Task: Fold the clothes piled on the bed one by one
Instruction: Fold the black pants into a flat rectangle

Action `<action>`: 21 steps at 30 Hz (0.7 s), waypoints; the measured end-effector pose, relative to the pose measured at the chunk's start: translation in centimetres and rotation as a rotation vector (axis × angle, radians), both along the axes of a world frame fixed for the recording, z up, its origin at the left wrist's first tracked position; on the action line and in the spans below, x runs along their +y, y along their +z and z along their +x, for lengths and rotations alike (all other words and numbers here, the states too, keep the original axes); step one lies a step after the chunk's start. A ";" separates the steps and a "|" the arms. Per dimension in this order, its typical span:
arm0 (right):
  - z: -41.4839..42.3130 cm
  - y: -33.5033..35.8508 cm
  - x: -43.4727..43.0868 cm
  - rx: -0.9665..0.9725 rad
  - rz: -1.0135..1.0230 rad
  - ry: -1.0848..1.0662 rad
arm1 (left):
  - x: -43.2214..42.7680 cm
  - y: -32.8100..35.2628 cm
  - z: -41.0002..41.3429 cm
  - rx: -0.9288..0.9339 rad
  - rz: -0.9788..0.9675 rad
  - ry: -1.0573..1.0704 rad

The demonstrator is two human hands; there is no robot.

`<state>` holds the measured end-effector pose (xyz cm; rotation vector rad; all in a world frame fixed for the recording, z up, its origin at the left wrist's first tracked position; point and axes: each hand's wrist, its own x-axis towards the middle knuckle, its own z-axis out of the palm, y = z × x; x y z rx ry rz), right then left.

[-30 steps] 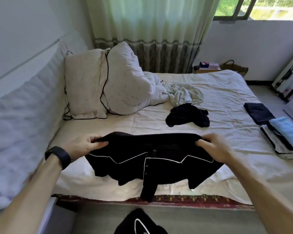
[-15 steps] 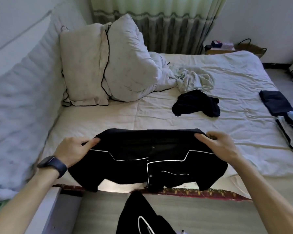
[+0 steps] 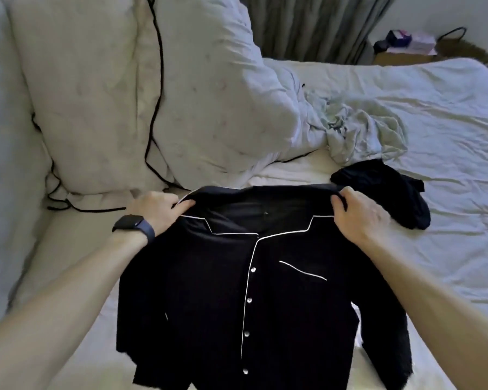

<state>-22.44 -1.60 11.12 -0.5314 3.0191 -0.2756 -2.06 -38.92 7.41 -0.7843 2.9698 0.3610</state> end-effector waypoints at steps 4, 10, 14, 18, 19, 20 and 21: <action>-5.2 -8.5 -6.2 0.124 0.002 -0.131 | -3.4 -8.2 -8.1 0.020 -0.094 -0.004; 2.7 -21.7 -6.1 -0.037 0.035 -0.027 | 5.4 -20.1 -2.7 0.103 -0.096 -0.042; 15.7 -24.9 -0.2 -0.144 0.010 -0.018 | 13.9 -23.2 8.0 -0.024 0.106 -0.087; 27.2 -24.4 7.3 -0.296 0.106 0.017 | 19.9 -22.4 18.8 -0.091 0.247 -0.005; 29.4 -24.0 8.9 -0.326 0.122 0.027 | 20.9 -21.8 20.9 -0.124 0.272 0.025; 31.2 -23.6 10.2 -0.353 0.134 0.036 | 21.7 -21.3 22.6 -0.169 0.294 0.072; 32.8 -23.2 11.3 -0.376 0.153 0.043 | 22.2 -20.8 23.9 -0.221 0.307 0.138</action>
